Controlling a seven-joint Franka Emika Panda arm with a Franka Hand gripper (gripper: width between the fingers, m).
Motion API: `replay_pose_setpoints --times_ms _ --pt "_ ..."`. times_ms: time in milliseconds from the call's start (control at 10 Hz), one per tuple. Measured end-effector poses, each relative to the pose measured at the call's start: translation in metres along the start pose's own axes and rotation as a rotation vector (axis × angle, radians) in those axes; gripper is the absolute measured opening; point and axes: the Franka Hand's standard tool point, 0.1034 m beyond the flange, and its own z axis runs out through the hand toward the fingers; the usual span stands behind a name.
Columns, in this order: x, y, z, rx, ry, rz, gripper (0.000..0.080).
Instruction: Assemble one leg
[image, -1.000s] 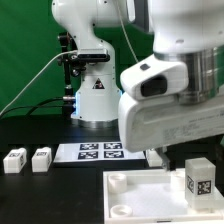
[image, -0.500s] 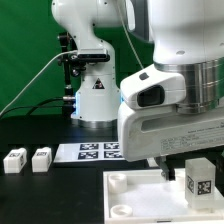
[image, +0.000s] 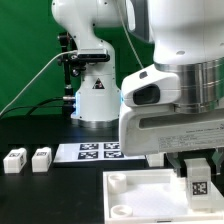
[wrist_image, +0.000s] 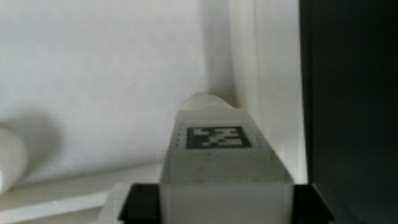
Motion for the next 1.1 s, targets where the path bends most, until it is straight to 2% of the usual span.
replay_pose_setpoints --times_ms 400,700,900,1000,1100 --pt "0.0077 -0.0038 0.0008 0.025 0.051 0.644 0.0291" --pt "0.0066 -0.0058 0.0025 0.073 0.056 1.193 0.0292" --pt "0.0071 -0.0055 0.0022 0.083 0.046 1.277 0.0293" --pt "0.0067 -0.0058 0.003 0.081 0.046 1.254 0.0348" --pt "0.0065 -0.006 0.0034 0.08 0.047 1.223 0.0514"
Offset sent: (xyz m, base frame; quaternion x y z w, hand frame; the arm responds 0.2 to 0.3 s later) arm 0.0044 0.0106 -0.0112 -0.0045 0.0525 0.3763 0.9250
